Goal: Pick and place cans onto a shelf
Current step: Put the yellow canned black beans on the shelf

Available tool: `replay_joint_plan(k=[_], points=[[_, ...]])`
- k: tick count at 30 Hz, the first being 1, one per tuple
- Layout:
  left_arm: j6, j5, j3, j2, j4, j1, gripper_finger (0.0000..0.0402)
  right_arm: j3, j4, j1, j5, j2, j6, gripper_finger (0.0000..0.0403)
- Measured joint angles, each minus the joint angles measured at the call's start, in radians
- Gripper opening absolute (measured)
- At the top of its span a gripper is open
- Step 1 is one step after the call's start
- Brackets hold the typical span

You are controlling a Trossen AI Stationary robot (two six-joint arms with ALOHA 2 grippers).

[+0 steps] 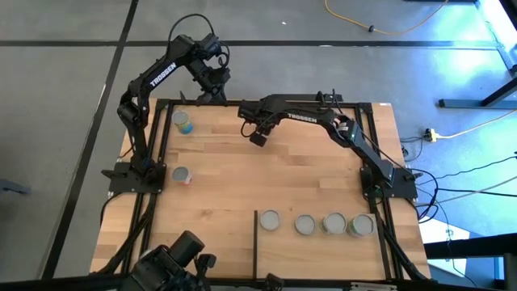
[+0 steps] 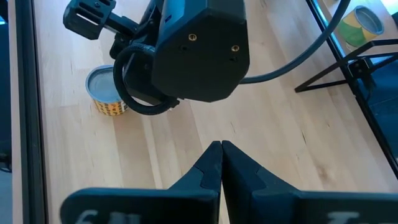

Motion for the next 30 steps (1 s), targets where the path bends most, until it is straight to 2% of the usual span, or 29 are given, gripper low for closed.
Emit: replay_joint_plan(k=[10, 17, 30], points=[[0.0, 0.0, 0.0, 0.0, 0.0, 0.0, 0.0, 0.0, 0.031, 0.0, 0.005, 0.003, 0.028, 0.0095], [0.0, 0.0, 0.0, 0.0, 0.0, 0.0, 0.0, -0.001, -0.001, 0.015, 0.068, 0.024, -0.002, 0.0094], [-0.011, 0.0, 0.0, 0.0, 0.0, 0.0, 0.0, -0.001, 0.01, 0.022, 0.058, 0.025, -0.003, 0.0094]])
